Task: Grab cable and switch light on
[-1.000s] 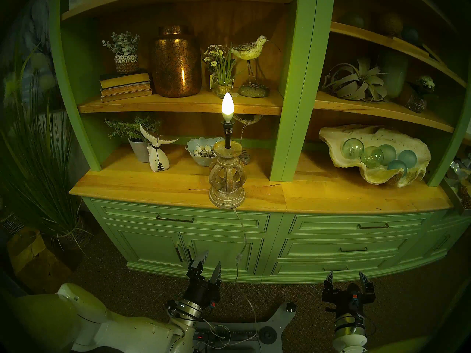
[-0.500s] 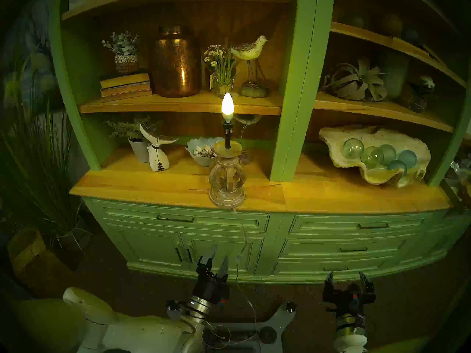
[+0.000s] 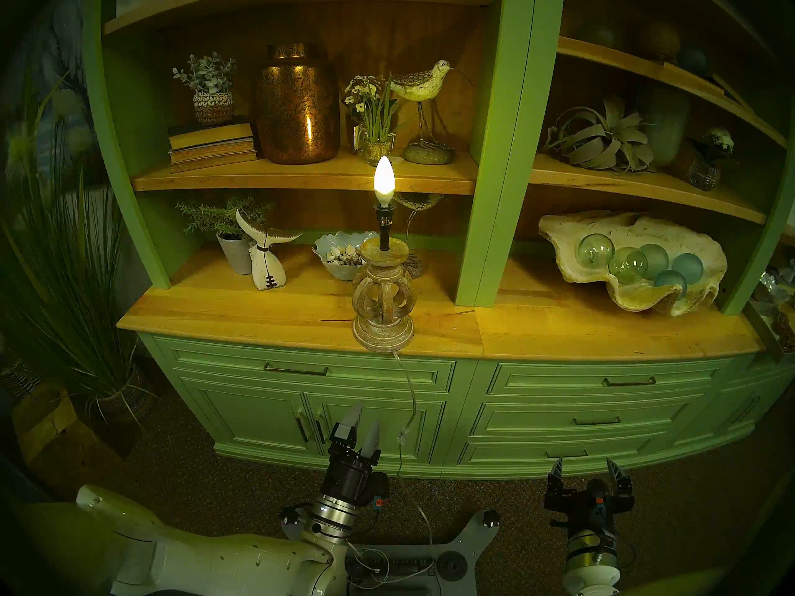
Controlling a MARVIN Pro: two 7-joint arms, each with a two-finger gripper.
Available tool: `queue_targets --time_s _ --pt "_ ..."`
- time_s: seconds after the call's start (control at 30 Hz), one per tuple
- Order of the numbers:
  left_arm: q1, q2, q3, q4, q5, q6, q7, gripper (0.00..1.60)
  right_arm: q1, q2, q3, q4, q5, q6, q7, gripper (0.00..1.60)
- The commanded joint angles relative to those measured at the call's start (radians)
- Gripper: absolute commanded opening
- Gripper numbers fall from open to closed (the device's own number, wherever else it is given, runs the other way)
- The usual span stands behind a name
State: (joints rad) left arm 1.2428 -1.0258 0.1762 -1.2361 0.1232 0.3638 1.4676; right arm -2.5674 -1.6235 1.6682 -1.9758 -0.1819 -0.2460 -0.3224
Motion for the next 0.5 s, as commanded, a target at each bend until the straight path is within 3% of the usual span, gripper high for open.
queue_targets --time_s 0.0,0.27,0.47 --pt "0.037 0.117 -0.053 -0.118 0.041 0.059 0.016 1.6 0.0 0.0 0.001 -0.035 -0.007 -0.007 -0.005 1.6" --pt "0.038 0.22 -0.082 -0.239 0.081 0.118 0.016 1.6 0.0 0.0 0.001 -0.034 -0.006 -0.007 -0.005 1.6" --pt "0.05 0.297 -0.109 -0.291 0.09 0.124 0.001 1.6 0.0 0.0 0.001 -0.034 -0.007 -0.007 -0.005 1.6"
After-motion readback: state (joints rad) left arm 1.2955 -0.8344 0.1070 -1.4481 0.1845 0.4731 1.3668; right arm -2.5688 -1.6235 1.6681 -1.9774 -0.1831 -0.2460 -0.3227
